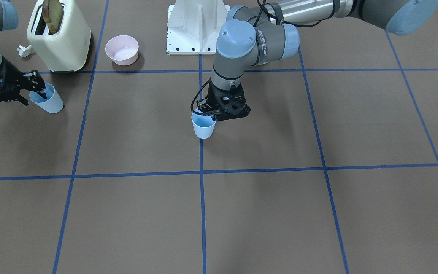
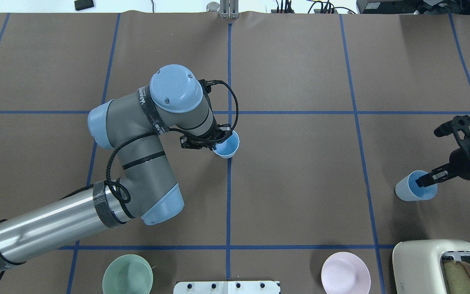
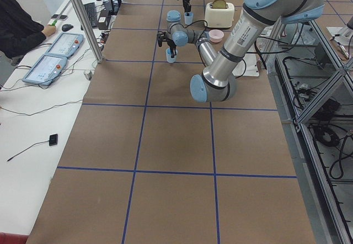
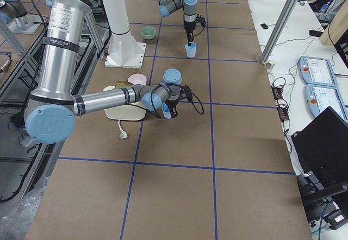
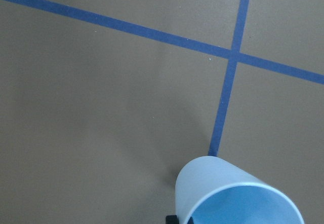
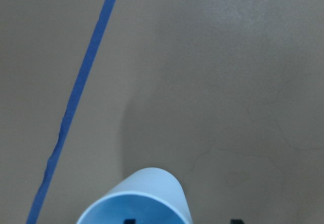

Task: Stack blue cups with both arms
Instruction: 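Set the cup down centrally with the left gripper while the right lifts its cup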

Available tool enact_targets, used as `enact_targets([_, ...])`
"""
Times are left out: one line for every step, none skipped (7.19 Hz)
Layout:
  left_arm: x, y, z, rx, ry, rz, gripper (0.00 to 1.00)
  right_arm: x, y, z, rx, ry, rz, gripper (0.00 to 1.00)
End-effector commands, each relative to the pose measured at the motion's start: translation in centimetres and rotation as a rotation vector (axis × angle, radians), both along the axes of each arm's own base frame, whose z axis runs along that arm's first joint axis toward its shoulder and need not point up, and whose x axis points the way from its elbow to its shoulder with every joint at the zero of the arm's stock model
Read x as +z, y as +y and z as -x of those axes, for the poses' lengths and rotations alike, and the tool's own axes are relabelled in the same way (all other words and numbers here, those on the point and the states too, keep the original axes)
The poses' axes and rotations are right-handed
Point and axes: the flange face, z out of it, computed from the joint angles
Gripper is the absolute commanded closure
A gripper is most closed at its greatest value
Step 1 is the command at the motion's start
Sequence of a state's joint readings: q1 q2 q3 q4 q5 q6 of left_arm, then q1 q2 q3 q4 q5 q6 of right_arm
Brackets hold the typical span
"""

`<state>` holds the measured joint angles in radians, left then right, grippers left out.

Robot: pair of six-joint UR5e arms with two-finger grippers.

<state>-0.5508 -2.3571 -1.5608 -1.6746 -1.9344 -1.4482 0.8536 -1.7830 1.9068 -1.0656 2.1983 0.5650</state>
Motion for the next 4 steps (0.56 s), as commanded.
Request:
enact_targets([-0.02,-0.01,-0.02,-0.001,0.000,0.001,1.00,-0.08,-0.04,0.08,-0.003,-0.001,-0.004,1.00])
enact_targets([-0.02,-0.01,-0.02,0.000,0.000,0.000,1.00,-0.08,-0.04,0.08,-0.004,-0.001,-0.005,1.00])
enact_targets([0.05,-0.03,-0.06,0.000,-0.001,0.000,1.00,-0.22,-0.11,0.05,-0.003,-0.003,-0.007,1.00])
enact_targets([0.28,0.18,-0.34,0.005,-0.005,0.003,1.00,-0.56,-0.09,0.10,-0.007,-0.011,-0.010,1.00])
